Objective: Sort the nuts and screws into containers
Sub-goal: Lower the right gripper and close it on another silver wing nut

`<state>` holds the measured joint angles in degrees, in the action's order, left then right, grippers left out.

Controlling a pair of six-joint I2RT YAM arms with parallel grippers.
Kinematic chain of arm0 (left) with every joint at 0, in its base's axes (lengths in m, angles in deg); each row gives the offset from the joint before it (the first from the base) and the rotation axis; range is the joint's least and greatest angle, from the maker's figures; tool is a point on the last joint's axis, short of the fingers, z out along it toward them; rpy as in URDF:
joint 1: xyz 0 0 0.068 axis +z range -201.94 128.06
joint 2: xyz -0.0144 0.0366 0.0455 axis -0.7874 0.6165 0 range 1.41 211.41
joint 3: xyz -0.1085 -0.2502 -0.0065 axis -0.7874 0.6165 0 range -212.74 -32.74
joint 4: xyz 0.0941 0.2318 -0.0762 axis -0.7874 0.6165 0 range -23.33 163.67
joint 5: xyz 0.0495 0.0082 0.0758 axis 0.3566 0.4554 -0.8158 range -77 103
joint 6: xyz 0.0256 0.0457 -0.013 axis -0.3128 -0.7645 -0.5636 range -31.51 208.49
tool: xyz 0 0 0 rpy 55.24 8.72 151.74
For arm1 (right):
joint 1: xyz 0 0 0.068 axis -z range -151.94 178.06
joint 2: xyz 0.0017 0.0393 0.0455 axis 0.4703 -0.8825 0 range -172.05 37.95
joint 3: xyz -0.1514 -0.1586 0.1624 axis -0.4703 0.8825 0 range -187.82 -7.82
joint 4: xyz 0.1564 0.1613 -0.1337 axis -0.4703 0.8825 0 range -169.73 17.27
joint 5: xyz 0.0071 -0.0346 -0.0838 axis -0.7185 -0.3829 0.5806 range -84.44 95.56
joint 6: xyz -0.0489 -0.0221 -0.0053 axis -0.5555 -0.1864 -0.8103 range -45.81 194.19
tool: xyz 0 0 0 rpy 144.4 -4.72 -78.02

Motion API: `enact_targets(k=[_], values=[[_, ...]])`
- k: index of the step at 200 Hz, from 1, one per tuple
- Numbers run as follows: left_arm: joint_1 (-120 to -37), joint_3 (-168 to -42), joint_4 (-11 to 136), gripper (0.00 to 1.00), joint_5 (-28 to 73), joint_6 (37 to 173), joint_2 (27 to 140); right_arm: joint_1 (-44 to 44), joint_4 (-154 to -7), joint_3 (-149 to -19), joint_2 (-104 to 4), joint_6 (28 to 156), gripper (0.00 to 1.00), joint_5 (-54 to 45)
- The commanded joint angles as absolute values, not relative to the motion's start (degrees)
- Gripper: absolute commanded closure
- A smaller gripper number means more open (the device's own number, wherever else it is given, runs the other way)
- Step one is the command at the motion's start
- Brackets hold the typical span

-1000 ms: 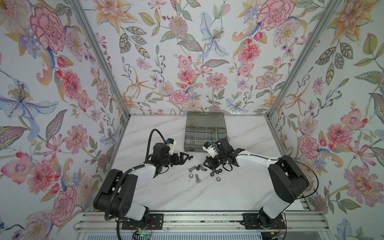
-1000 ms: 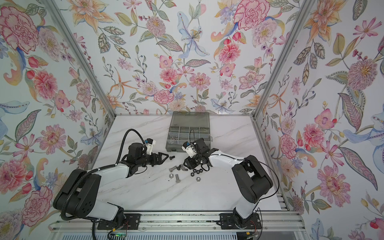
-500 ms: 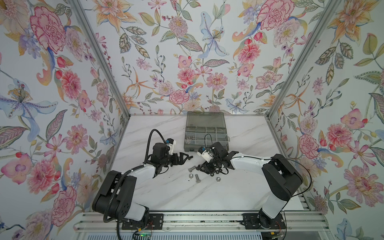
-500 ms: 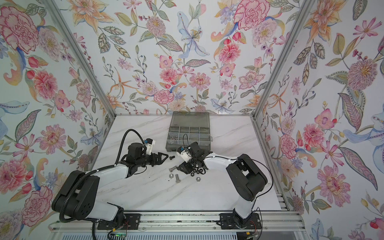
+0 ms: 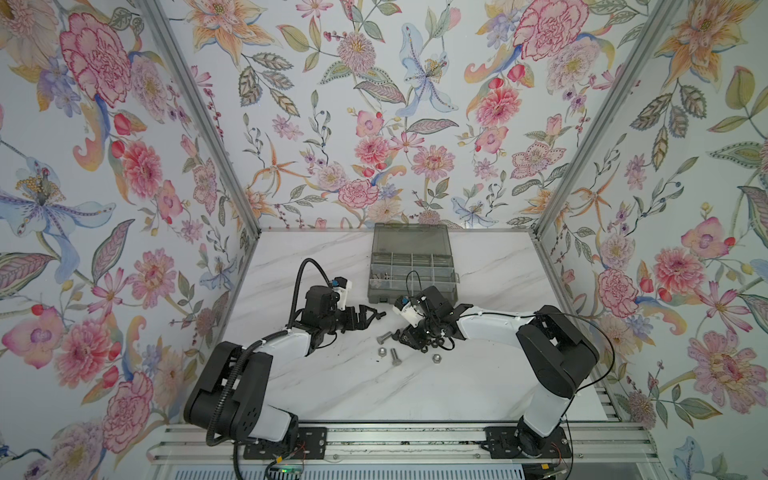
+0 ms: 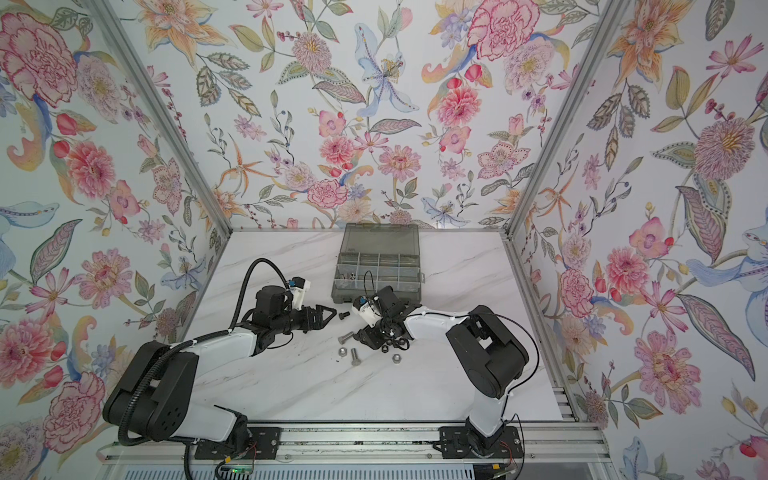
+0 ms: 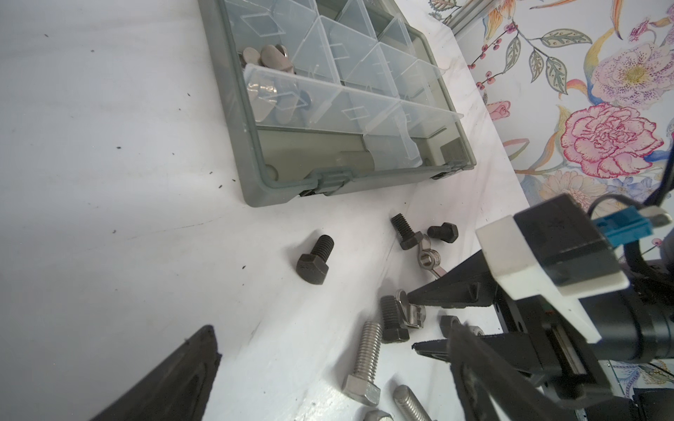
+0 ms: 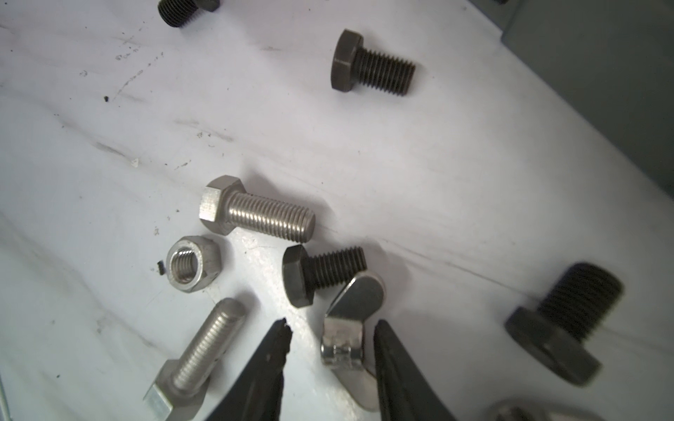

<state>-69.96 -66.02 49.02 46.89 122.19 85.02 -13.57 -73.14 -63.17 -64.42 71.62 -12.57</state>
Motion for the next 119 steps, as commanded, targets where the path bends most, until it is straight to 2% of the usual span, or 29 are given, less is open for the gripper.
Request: enact_targets(k=[1, 82, 119], values=[[-69.8, -66.0, 49.9, 0.01, 46.1, 121.4, 84.1, -13.9, -73.6, -62.3, -65.5, 72.1, 0.61, -11.4], [-69.8, -66.0, 49.6, 0.01, 46.2, 121.5, 84.7, -13.9, -73.5, -61.4, -65.4, 72.7, 0.69, -11.2], [-69.8, -66.0, 49.6, 0.01, 46.3, 121.6, 84.7, -13.6, -73.4, -61.3, -65.5, 73.3, 0.78, -11.2]])
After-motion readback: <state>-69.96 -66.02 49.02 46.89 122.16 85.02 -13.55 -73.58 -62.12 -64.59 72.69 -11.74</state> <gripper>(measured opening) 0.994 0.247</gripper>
